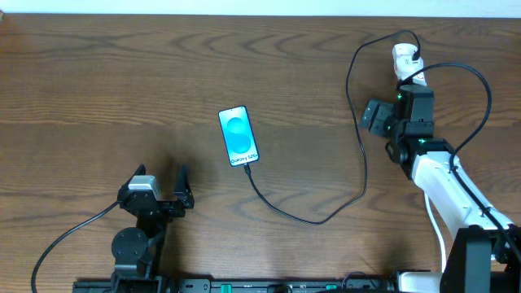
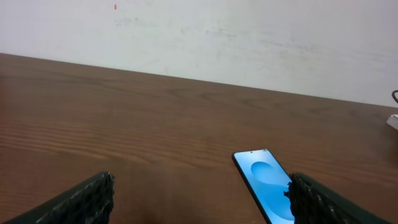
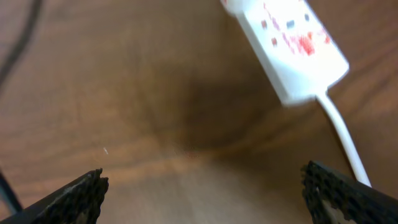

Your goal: Plug charger to phone and switch on socket

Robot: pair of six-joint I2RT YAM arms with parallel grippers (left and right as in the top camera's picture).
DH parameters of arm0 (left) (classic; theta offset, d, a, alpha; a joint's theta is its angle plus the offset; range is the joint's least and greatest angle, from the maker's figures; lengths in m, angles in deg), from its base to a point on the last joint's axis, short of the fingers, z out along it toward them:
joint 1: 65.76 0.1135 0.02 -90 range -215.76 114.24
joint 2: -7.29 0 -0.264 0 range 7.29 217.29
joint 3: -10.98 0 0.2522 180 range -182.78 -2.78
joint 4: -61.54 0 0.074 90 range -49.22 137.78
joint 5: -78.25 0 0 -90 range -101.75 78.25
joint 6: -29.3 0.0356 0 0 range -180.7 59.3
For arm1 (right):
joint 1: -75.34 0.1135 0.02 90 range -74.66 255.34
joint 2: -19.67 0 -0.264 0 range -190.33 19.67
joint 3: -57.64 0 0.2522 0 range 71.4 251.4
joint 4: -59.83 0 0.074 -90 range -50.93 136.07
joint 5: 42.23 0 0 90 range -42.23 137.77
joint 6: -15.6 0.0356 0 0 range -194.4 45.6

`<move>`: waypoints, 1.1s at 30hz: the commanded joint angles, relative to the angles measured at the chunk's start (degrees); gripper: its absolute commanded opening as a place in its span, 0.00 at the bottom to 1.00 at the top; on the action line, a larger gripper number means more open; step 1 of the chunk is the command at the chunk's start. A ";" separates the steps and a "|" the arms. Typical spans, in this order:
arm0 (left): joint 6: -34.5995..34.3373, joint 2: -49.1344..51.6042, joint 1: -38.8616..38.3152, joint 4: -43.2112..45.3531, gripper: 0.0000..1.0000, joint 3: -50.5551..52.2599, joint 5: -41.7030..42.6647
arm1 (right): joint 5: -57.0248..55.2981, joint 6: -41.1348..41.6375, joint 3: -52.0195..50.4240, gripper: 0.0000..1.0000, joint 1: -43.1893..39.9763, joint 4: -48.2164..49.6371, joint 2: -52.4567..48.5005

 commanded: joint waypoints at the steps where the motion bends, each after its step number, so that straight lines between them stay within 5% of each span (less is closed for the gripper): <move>1: 0.92 -0.37 0.24 -2.34 0.89 0.70 0.79 | 0.50 -0.66 0.00 0.99 0.28 -2.82 -0.26; 21: 0.92 -0.37 0.24 -2.32 0.89 0.70 0.79 | -1.16 -0.44 0.00 0.99 0.44 3.45 -0.26; 28: 0.92 -0.37 0.24 -2.32 0.89 0.70 0.79 | -0.94 1.01 0.00 0.99 0.83 13.20 -0.35; 33: 0.92 -0.37 0.24 -2.32 0.89 0.70 0.79 | -0.94 -5.55 0.02 0.99 1.73 15.02 -1.07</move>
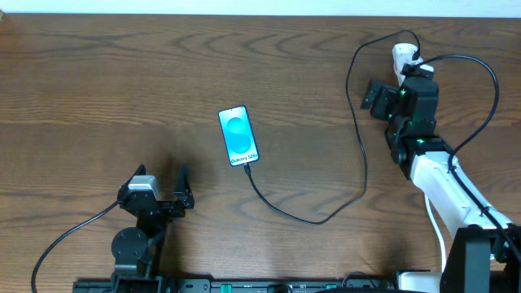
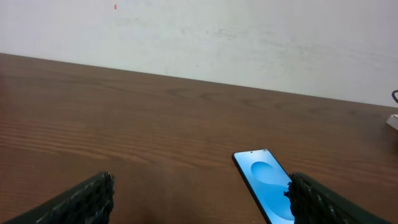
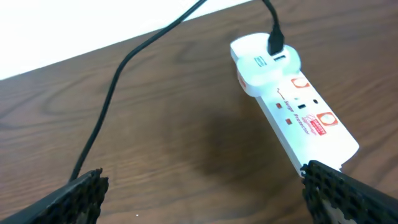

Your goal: Plug charger to phone and switch on socket

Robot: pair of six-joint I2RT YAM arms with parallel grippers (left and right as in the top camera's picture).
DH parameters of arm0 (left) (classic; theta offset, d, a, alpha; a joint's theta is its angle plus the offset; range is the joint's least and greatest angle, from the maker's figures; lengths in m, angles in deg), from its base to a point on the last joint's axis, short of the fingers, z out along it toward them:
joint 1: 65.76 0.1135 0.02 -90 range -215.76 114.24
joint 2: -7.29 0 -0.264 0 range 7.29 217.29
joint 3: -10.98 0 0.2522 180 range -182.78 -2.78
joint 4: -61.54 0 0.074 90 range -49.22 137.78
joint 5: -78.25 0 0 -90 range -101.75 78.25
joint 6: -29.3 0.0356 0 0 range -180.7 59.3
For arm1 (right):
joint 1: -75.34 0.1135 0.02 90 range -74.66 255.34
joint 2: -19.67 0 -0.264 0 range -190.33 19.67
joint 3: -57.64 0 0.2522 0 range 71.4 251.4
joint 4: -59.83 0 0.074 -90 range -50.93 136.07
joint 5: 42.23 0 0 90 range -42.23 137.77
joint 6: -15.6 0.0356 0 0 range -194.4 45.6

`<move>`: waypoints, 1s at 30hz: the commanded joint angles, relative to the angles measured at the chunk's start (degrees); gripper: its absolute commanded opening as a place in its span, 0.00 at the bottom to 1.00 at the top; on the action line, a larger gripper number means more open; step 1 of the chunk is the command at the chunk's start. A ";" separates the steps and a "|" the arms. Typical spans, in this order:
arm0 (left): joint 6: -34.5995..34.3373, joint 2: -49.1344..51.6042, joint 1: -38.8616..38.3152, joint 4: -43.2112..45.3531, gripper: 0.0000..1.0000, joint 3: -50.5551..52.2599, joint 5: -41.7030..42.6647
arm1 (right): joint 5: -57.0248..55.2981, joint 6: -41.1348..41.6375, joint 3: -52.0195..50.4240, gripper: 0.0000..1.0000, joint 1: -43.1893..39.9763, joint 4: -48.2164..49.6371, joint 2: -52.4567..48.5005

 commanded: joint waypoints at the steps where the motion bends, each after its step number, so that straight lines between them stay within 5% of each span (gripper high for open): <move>1: 0.90 -0.37 0.24 -2.34 0.89 0.72 0.79 | -0.09 -6.54 0.20 0.99 1.14 0.81 -0.98; 30: 0.90 -0.37 0.24 -2.32 0.89 0.72 0.79 | 12.39 -6.82 0.20 0.99 2.47 16.39 -2.10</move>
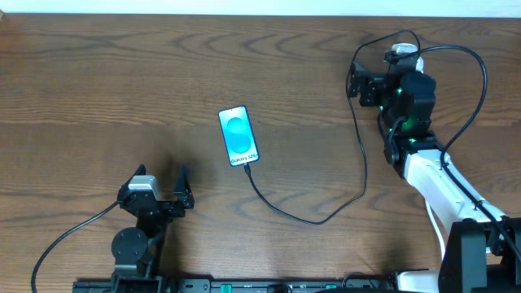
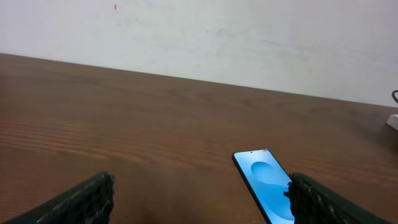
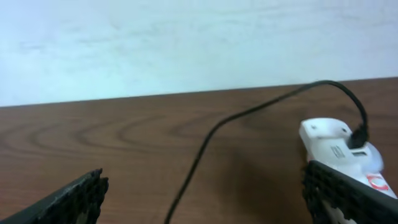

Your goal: Plug charger to phone and switch on socket

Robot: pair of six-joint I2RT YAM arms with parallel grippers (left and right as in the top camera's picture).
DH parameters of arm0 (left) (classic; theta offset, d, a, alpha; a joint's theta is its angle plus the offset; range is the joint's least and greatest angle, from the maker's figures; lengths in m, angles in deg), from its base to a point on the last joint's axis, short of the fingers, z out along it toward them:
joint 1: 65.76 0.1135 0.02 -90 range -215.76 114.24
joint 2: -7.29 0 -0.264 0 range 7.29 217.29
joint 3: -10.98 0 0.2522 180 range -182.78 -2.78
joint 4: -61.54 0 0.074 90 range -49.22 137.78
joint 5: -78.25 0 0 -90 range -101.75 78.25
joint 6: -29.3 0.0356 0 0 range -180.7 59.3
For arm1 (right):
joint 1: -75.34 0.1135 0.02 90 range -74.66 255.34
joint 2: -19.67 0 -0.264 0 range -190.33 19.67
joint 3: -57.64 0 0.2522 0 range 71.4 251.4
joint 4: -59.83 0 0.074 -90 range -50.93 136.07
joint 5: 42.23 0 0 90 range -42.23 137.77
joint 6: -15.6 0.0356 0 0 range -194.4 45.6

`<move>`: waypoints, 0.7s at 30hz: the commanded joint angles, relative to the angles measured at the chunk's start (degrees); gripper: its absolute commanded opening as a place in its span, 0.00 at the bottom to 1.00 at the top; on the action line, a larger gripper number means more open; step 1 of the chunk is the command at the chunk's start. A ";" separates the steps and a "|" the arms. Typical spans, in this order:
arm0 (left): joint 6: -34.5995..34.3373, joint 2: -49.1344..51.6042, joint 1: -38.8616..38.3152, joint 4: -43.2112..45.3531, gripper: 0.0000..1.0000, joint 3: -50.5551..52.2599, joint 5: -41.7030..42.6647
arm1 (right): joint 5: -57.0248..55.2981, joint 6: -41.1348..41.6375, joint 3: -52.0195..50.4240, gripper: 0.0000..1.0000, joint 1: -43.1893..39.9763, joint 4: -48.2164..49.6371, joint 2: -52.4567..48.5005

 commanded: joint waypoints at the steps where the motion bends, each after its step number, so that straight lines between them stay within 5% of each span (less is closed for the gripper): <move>1: 0.92 -0.37 0.24 -2.29 0.89 0.72 0.76 | 2.89 0.22 0.22 0.99 0.46 -0.07 -0.50; 9: 0.92 -0.37 0.24 -2.29 0.89 0.72 0.76 | 1.07 -0.70 6.58 0.98 0.42 -15.34 -0.50; 13: 0.92 -0.37 0.24 -2.32 0.89 0.72 0.76 | -2.58 -1.64 13.14 0.80 0.39 -24.74 -0.50; 21: 0.92 -0.37 0.24 -2.32 0.89 0.72 0.76 | -9.09 1.51 20.85 0.75 -1.99 -32.83 -0.50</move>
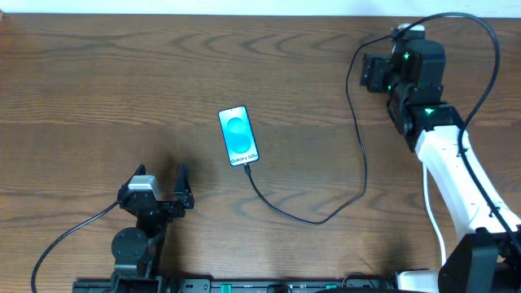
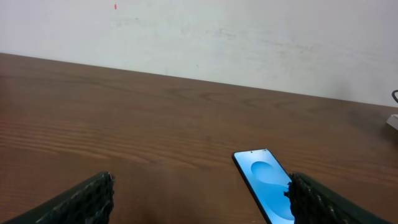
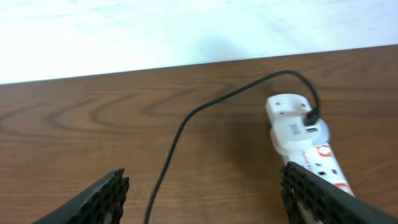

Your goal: Plug charger to phone and switch on socket

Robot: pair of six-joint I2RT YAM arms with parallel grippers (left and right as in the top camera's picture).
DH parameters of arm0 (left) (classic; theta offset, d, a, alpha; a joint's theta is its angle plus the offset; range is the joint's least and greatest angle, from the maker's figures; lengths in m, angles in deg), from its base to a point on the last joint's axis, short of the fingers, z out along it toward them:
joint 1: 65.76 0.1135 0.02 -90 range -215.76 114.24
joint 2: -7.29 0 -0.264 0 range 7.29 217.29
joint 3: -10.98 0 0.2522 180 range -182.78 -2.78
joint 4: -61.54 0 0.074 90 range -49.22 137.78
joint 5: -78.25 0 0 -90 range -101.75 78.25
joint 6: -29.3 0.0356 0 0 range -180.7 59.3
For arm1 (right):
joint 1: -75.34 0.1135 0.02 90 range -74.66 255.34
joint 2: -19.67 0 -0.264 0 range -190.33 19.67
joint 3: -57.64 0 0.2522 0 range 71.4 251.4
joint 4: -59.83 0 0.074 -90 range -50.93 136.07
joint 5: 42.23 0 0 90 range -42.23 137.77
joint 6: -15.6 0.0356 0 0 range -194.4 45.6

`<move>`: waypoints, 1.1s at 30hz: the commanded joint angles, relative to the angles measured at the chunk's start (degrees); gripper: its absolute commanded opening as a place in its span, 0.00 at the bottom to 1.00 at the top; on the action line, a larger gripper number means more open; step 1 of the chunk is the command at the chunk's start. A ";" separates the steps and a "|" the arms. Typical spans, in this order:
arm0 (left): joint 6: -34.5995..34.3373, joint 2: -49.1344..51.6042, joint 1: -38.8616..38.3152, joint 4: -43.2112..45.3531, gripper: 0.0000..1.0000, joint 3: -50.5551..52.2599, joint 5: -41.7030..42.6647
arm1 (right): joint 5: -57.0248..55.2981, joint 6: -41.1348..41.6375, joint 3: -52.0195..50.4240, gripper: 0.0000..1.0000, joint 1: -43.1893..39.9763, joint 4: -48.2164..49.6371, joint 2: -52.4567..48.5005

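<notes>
The phone (image 1: 238,136) lies face up at mid-table, its screen lit blue; it also shows low right in the left wrist view (image 2: 267,182). A black charger cable (image 1: 362,163) runs from the phone's near end in a loop to the white power strip (image 3: 305,140), where its plug (image 3: 311,117) sits in the strip's far end. My right gripper (image 3: 205,199) is open above the table beside the strip, whose near part is behind the right finger. In the overhead view the arm hides most of the strip. My left gripper (image 2: 199,205) is open and holds nothing.
A white wall (image 3: 186,31) runs along the table's far edge (image 3: 124,79). The right arm's own black cable (image 1: 488,57) arcs over the table's far right corner. Bare brown wood (image 1: 106,89) lies left of the phone.
My right gripper has moved toward the far edge and slightly right. In its wrist view the power strip has shifted left and shows more fully. Phone, cable and left arm are unchanged.
My right gripper was first open, low and close over the power strip. Later it looked at the strip from further back, then faced the wall with the strip at its right edge. Now it is nearer the far edge. The lit phone stayed put.
</notes>
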 commanded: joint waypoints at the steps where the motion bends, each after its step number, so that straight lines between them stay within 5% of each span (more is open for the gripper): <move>1: 0.92 -0.37 0.24 -2.21 0.89 0.76 0.76 | -3.67 3.34 2.80 0.72 -2.29 -2.47 -0.17; 14: 0.92 -0.37 0.24 -2.23 0.89 0.76 0.76 | -3.65 10.10 6.73 0.23 -7.28 -10.54 -5.44; 33: 0.92 -0.37 0.24 -2.21 0.89 0.76 0.76 | -4.81 13.07 20.15 0.01 -8.57 -21.62 -14.21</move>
